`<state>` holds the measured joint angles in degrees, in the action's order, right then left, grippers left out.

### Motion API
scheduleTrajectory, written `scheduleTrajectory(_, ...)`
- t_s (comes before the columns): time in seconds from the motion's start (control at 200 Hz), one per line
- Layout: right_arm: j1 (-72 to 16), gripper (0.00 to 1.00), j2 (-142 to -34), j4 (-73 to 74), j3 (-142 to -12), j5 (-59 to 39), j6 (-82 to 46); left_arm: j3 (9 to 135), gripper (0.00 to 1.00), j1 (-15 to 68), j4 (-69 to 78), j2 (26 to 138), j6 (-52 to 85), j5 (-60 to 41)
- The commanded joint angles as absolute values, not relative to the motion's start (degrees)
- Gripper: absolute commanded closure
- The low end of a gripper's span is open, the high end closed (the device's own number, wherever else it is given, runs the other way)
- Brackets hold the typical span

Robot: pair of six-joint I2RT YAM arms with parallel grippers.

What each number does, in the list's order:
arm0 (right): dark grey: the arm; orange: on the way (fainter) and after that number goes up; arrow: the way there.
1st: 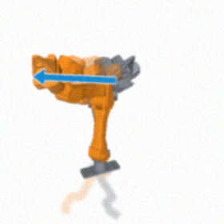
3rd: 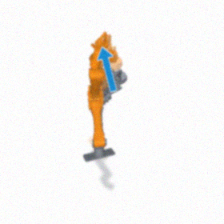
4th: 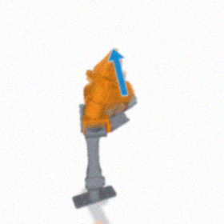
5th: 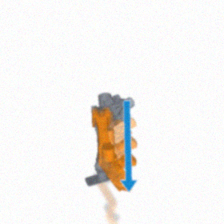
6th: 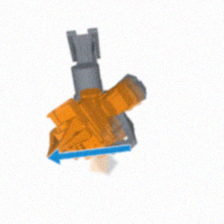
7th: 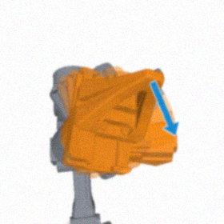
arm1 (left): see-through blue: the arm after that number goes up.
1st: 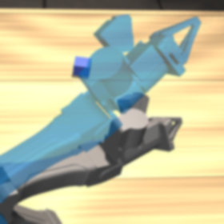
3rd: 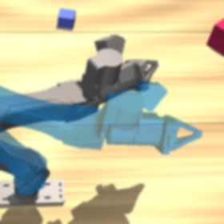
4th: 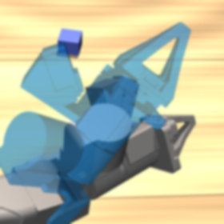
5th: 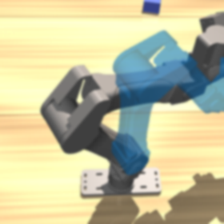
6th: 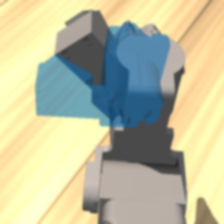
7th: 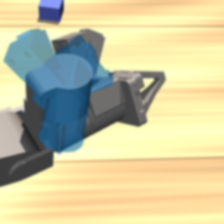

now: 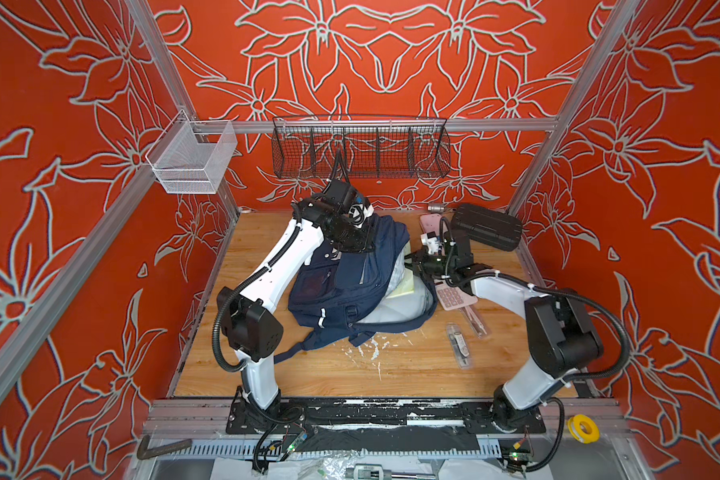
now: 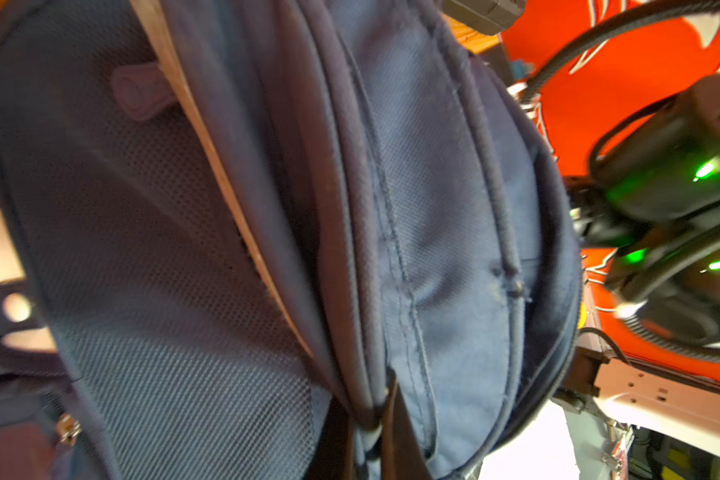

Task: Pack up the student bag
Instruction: 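Push the book into the backpack with the right gripper while the left holds it open, then release the book and withdraw the right gripper while the left grips the backpack edge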

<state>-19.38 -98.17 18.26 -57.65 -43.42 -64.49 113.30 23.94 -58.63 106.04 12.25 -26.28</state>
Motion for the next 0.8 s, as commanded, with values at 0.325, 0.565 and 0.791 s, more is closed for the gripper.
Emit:
scheduleTrajectory(0.325,-13.25,0.03,-93.67,-10.47,-65.75,-28.19,-48.91,112.55,0.70,23.65,-49.53,106.53,14.33,-24.11)
scheduleTrajectory(0.565,-6.64,0.03,-88.11,-25.68,-69.71,-22.43,-39.56,120.04,0.28,23.08,-65.42,109.40,1.53,-14.56)
scheduleTrajectory(0.791,-4.95,0.03,-83.91,-25.84,-69.48,-25.40,-33.93,95.12,0.33,22.74,-58.94,94.94,-18.60,-4.42)
